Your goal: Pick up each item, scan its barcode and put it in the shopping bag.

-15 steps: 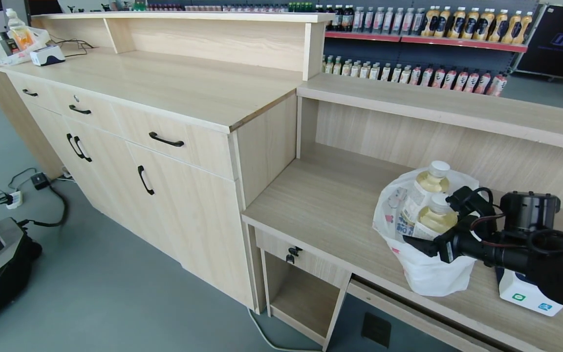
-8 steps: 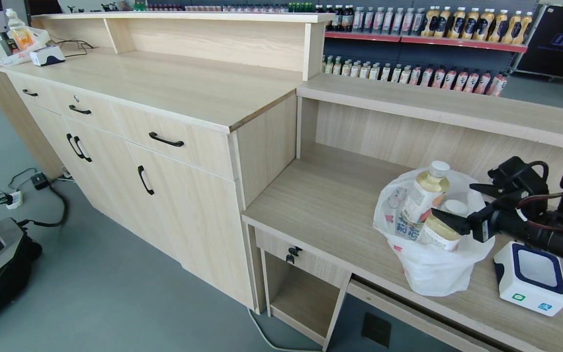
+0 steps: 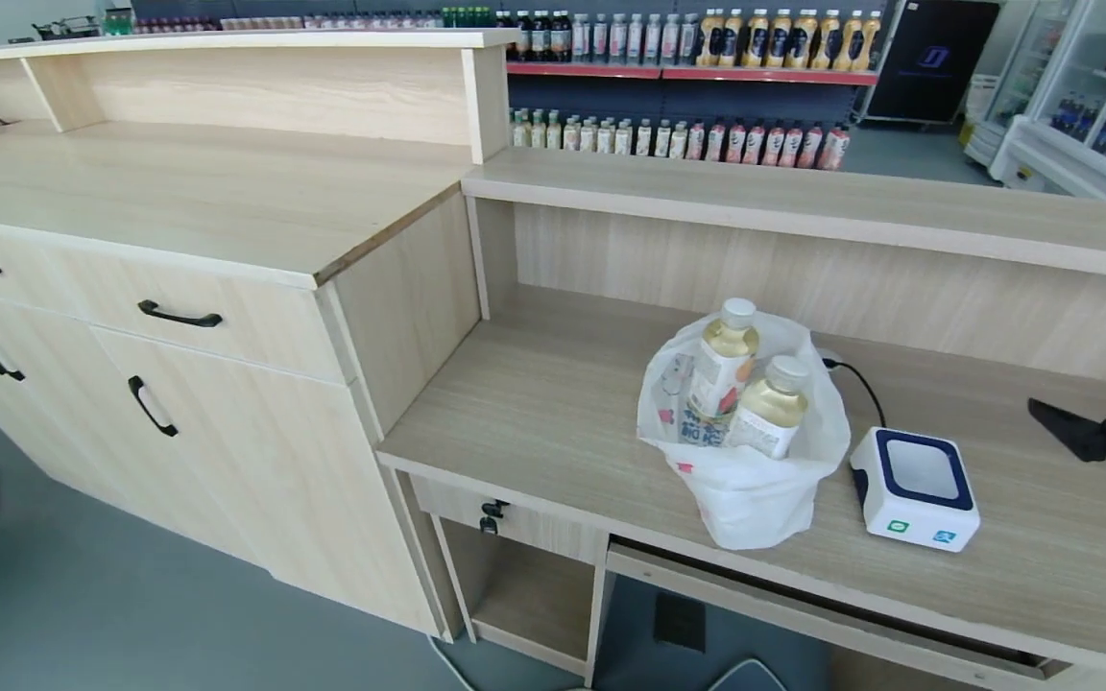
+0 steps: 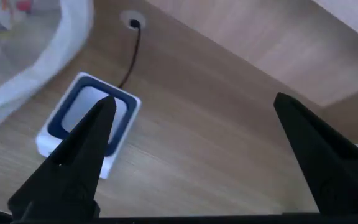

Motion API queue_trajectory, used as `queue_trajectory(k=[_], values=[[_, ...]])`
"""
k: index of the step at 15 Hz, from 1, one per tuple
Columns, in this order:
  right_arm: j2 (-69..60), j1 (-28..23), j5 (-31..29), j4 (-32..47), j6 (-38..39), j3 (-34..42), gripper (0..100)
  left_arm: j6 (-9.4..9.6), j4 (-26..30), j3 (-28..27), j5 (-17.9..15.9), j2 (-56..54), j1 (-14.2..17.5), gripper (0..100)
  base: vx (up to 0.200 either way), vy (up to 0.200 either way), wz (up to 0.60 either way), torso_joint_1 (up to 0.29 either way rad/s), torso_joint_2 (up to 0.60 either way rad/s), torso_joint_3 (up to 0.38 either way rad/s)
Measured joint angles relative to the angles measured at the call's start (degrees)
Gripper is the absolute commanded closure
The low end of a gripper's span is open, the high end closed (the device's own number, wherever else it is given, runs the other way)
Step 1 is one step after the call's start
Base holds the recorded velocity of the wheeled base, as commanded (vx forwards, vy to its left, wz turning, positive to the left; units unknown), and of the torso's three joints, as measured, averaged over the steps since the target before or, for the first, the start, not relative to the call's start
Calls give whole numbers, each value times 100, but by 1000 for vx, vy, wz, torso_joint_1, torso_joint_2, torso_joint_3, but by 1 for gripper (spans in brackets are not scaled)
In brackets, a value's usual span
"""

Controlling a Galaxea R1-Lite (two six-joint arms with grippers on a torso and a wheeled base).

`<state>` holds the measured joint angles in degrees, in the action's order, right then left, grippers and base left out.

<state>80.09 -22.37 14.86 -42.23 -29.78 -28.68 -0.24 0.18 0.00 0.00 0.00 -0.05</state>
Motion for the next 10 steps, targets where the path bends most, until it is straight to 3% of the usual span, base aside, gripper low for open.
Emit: queue_trajectory(k=[2,5,10], values=[[-357,-992,-46,610,-177,0,0,0,-2,0,0,0,5,0,0,0,-600,2,2,-2],[-507,-2338,-624,1070,-528,-139,0,0,0,0,0,0,0,0,0,0,0,0,0,0],[1261,-3121,-1182,1158,-594,-1014,0,2,0,0,0,0,5,0,0,0,0,0,0,0]])
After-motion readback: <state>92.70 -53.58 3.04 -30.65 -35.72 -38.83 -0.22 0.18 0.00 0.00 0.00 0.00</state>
